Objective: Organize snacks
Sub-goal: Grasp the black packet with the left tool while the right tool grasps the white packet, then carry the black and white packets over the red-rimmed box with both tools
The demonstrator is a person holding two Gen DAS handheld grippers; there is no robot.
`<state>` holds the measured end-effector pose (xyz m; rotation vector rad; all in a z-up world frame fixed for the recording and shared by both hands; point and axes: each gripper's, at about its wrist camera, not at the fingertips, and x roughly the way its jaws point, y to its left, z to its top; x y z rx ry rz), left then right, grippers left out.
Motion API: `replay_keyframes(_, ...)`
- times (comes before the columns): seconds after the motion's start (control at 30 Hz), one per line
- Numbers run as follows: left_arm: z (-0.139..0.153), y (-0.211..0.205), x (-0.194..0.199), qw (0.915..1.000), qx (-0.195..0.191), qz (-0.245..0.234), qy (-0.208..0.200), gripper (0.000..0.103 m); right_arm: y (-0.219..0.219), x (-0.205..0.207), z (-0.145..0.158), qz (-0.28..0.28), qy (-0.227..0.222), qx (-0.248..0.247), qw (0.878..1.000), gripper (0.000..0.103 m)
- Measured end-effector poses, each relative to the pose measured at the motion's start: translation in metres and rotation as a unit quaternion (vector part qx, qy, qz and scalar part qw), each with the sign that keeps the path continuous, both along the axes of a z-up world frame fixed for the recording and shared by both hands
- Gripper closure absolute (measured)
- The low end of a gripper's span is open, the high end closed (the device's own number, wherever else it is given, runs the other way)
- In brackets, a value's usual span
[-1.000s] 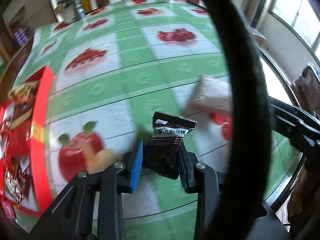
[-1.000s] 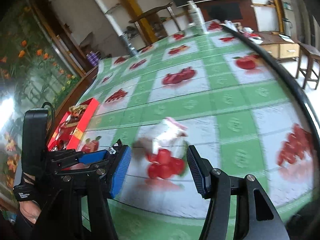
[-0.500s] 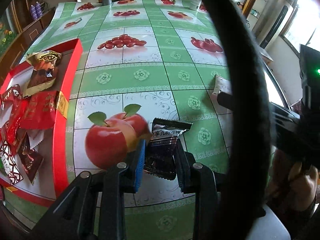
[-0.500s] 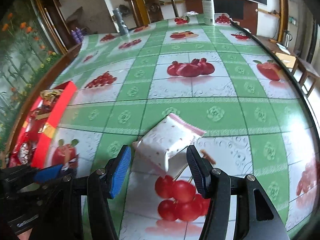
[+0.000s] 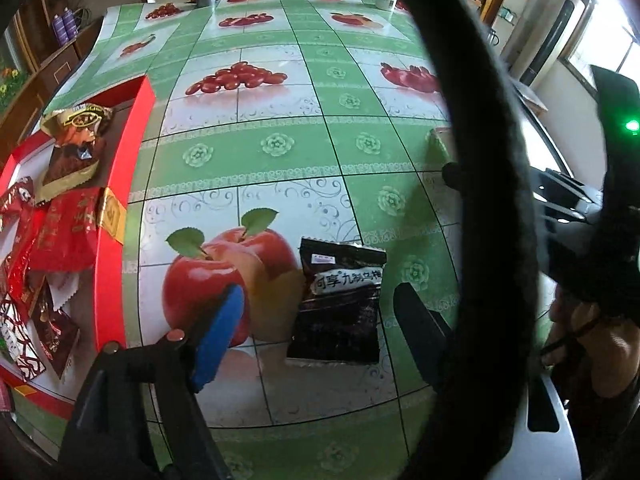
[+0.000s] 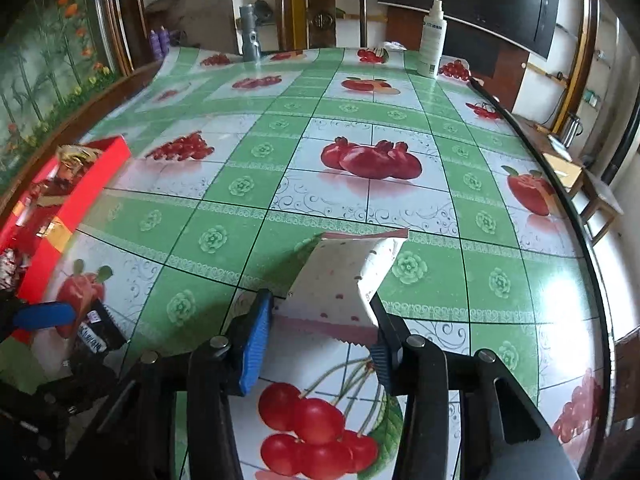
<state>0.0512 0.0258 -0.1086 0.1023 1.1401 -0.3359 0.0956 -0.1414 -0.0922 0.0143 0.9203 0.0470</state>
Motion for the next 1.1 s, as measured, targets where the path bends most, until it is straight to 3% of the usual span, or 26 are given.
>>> replay_keyframes(0.13, -0.002, -0.005, -0.001, 0.9998, 0.018, 0.000, -0.012, 0.030, -0.012, -0.011, 0.007, 0.004, -0.015, 0.047, 0.999, 0.058)
replay_keyframes(0.17, -0.002, -0.006, -0.002, 0.9996, 0.023, -0.001, -0.018, 0.035, -0.014, -0.015, 0.011, 0.003, -0.018, 0.059, 0.998, 0.058)
replay_keyframes(0.23, 0.000, -0.007, -0.003, 0.9991, 0.031, 0.002, -0.028, 0.059, -0.019, -0.021, 0.017, 0.011, -0.030, 0.087, 0.996, 0.058)
replay_keyframes(0.27, 0.001, -0.007, -0.003, 0.9992, 0.028, 0.002, -0.028, 0.066, -0.022, -0.025, 0.020, 0.013, -0.035, 0.106, 0.994, 0.058)
replay_keyframes(0.4, 0.006, -0.002, -0.001, 0.9993, 0.019, 0.019, -0.027, 0.077, -0.033, -0.036, 0.028, 0.016, -0.050, 0.170, 0.984, 0.058)
replay_keyframes(0.83, 0.063, 0.035, -0.007, 0.9897, 0.017, 0.099, -0.103, 0.078, -0.016, -0.051, 0.052, 0.050, -0.087, 0.180, 0.979, 0.058)
replay_keyframes(1.1, 0.069, 0.068, -0.007, 0.9815, 0.036, 0.145, -0.119, 0.078, 0.017, -0.048, 0.056, 0.096, -0.085, 0.177, 0.976, 0.059)
